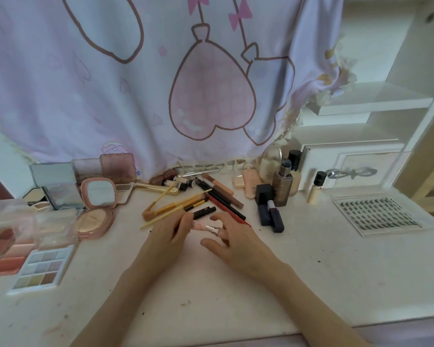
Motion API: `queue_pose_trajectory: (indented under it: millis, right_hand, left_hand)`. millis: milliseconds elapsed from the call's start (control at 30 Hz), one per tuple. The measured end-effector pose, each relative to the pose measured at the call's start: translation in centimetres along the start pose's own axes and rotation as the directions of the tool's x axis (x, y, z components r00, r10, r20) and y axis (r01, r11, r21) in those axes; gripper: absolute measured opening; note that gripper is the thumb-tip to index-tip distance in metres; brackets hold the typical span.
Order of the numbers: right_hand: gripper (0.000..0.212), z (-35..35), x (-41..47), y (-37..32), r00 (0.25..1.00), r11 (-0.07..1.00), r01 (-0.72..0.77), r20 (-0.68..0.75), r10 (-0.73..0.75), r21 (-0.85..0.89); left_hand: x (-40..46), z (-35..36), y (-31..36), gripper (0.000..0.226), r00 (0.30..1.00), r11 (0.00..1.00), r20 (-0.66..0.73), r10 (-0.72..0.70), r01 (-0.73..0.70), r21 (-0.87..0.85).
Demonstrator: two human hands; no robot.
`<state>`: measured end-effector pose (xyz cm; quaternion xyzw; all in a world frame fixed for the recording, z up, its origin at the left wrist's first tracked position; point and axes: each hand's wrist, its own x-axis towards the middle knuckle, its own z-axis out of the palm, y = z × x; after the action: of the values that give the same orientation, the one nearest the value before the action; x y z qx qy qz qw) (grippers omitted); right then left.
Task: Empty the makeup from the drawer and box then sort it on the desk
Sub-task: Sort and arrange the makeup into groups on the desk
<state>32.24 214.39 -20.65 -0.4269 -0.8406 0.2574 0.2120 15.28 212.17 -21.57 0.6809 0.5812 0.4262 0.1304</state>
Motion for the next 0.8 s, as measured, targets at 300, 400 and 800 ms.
queue_pose_trajectory:
  millis: [300,400,800]
  right_hand:
    - [0.008,-5.7,-4.9,4.6,0.902,0.939,-0.223,-0.309,0.301,0.262]
    - [0.009,-6.7,-5.4,6.9,0.789,0.896,-0.364,-0.427,0.443,0.256]
    - [0.024,-6.4,-4.0,10.7,0.699,0.836,-0.547,-0.530,0.479,0.035]
  left_hand:
    - [-0.2,2.9,5.8,0.009,0.978,0.976,-0.130,-0.163,0.141,-0.165]
    - [-0.3,6.4,7.9,0.013,0.994,0.994,-0.023,-0.102,0.102,-0.029]
    - [4.2,14.7,11.4,0.022,0.964,0.863,-0.099,0.246,-0.171,0.476]
